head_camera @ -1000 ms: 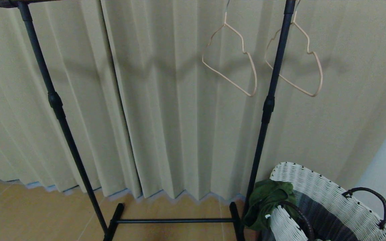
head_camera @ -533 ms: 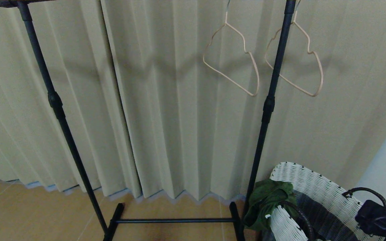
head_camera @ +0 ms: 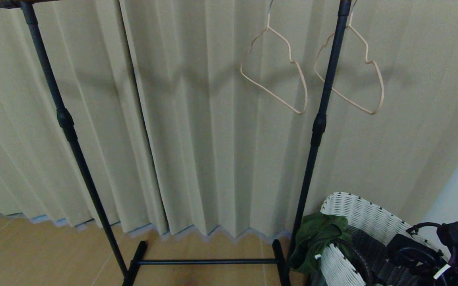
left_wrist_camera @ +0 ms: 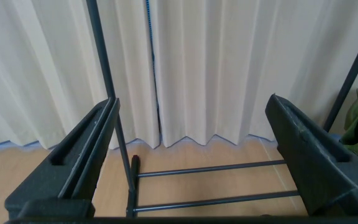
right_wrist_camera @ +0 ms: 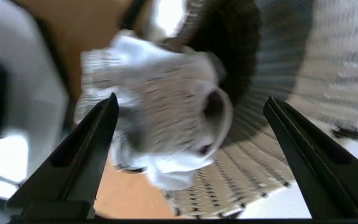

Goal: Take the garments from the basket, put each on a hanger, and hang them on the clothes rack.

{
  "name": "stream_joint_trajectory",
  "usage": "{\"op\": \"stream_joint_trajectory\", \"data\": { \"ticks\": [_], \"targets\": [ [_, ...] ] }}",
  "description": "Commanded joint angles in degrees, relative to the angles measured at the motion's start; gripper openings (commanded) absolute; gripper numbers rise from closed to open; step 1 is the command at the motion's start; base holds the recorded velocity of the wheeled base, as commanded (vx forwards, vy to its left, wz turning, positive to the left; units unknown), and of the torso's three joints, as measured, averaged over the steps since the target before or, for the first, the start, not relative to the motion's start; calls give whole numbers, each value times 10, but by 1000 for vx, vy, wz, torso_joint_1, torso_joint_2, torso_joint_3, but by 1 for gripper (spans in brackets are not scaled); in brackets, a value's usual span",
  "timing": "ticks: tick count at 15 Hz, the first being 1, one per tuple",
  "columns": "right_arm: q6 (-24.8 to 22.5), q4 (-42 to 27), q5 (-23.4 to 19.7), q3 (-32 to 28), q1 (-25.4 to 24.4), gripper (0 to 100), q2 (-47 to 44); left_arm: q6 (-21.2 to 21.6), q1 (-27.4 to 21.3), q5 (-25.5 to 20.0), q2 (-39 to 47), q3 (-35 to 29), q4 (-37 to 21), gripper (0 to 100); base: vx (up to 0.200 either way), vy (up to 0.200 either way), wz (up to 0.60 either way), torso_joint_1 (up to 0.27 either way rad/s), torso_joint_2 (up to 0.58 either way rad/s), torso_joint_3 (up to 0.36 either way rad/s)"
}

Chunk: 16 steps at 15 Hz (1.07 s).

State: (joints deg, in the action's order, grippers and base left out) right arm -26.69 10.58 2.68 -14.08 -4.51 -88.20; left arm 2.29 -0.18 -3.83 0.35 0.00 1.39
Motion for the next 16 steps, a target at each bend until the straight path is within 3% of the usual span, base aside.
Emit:
{"op": "stream_joint_trajectory", "data": {
  "ticks": [1, 6, 7, 13, 16],
  "targets": [
    [1, 19, 30, -1, 3, 100, -60, 0, 0, 0, 1, 0, 0, 100, 0, 0, 0, 0, 0, 0],
    [1, 33, 53, 0, 6, 100, -73, 0, 0, 0, 1, 0, 0, 100, 0, 0, 0, 0, 0, 0],
    [2, 33, 53, 1, 8, 0, -68, 0, 0, 0, 1, 0, 0, 100, 0, 0, 0, 0, 0, 0],
    [12, 34, 53, 19, 11, 0, -14, 0, 0, 0, 1, 0, 0, 100, 0, 0, 0, 0, 0, 0],
    [42, 27, 53, 45, 14, 0, 119, 0, 0, 0, 1, 0, 0, 100, 0, 0, 0, 0, 0, 0]
  ]
}}
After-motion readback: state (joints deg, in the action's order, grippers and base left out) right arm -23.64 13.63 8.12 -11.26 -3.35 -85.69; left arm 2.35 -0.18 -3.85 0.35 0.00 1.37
